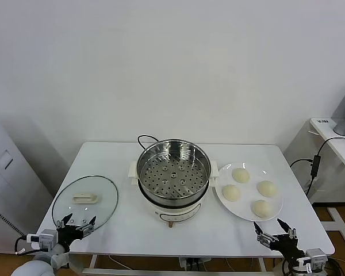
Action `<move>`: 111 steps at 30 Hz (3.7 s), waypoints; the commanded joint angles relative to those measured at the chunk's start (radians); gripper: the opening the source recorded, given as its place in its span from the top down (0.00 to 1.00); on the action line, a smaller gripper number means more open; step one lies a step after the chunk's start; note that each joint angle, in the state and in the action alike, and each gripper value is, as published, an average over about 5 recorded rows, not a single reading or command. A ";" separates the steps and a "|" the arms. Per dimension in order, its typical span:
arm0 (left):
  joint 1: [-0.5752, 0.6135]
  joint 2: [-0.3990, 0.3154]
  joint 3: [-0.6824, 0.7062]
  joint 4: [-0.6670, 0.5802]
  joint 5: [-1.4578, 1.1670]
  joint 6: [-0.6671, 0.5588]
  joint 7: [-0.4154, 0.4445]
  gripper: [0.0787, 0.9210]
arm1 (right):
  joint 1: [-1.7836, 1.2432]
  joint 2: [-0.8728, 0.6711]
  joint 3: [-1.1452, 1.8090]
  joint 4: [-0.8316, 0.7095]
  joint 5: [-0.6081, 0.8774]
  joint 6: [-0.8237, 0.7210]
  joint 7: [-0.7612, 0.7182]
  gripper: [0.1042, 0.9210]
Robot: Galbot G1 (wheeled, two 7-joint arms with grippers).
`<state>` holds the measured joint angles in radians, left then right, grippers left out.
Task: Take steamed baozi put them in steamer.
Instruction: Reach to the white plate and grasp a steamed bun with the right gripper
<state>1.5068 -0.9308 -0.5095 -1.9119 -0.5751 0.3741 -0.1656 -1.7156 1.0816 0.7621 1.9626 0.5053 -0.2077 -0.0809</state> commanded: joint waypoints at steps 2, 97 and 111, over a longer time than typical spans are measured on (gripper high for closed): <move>0.001 0.000 0.000 -0.001 -0.002 0.001 0.000 0.12 | -0.001 0.001 0.000 0.000 0.000 0.000 0.001 0.12; -0.050 -0.010 0.007 -0.012 0.074 0.103 0.033 0.12 | 1.709 -0.016 -1.193 -1.474 -0.916 0.514 -0.905 0.19; -0.032 -0.014 0.002 -0.027 0.076 0.102 0.032 0.12 | 1.702 0.012 -1.177 -1.493 -0.927 0.504 -0.929 0.48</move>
<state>1.4735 -0.9448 -0.5076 -1.9387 -0.4996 0.4762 -0.1335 -0.0151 1.0696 -0.4207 0.4974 -0.4051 0.2916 -1.0093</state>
